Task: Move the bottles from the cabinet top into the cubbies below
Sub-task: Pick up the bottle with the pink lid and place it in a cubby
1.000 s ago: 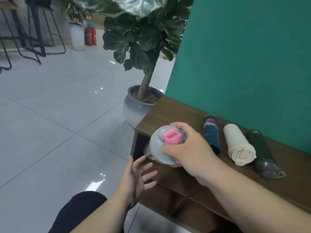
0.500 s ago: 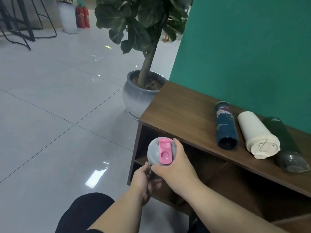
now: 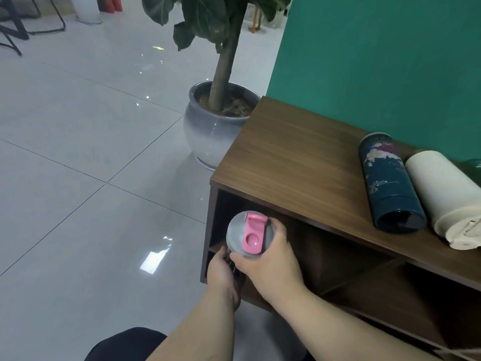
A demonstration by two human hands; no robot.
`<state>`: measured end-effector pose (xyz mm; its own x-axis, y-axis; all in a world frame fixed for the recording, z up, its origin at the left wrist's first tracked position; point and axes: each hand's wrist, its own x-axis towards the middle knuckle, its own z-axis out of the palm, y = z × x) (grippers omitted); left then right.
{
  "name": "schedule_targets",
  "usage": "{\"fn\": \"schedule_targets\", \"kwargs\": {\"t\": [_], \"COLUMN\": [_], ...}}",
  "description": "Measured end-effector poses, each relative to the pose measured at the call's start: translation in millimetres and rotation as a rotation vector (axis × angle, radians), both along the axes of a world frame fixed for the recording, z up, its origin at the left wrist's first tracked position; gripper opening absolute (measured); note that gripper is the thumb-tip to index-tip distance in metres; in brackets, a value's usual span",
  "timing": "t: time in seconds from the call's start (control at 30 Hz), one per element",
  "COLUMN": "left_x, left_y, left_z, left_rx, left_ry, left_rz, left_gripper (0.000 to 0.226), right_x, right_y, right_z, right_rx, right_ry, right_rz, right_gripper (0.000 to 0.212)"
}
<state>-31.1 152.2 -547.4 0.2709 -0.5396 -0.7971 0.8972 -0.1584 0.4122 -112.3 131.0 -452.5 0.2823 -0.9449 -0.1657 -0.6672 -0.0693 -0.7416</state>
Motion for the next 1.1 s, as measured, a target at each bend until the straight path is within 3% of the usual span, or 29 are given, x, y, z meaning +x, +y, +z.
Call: {"fn": "schedule_targets", "kwargs": {"t": [0.2,0.63,0.8,0.93,1.1], "left_x": [2.2,3.8,2.9,1.2,2.0], "left_y": [-8.9,-22.8,-25.6,-26.5,-24.4], "left_z": [-6.9,-23.6,-27.9,-22.1,-20.2], "left_rx": [-0.091,-0.141,-0.195,-0.166,-0.162], "left_ry": [0.110,0.186,0.229,0.209,0.151], "left_rz": [0.161,0.193,0.214,0.227,0.150], "left_gripper": [0.056,0.067,0.077,0.069,0.081], "right_x": [8.3,23.7,27.3,28.6,29.0], "right_y": [-15.4,-35.8,-41.4,-48.6,-53.6], "right_z": [-9.0,-26.5,-29.5,-27.6,-24.8], "right_rx": [-0.024,0.033,0.063,0.048,0.037], "right_ry": [-0.012,-0.074,-0.038,0.012,0.126], "right_rz": [-0.033,-0.047,-0.036,-0.033,-0.013], "right_gripper": [0.105,0.097,0.099,0.100,0.101]}}
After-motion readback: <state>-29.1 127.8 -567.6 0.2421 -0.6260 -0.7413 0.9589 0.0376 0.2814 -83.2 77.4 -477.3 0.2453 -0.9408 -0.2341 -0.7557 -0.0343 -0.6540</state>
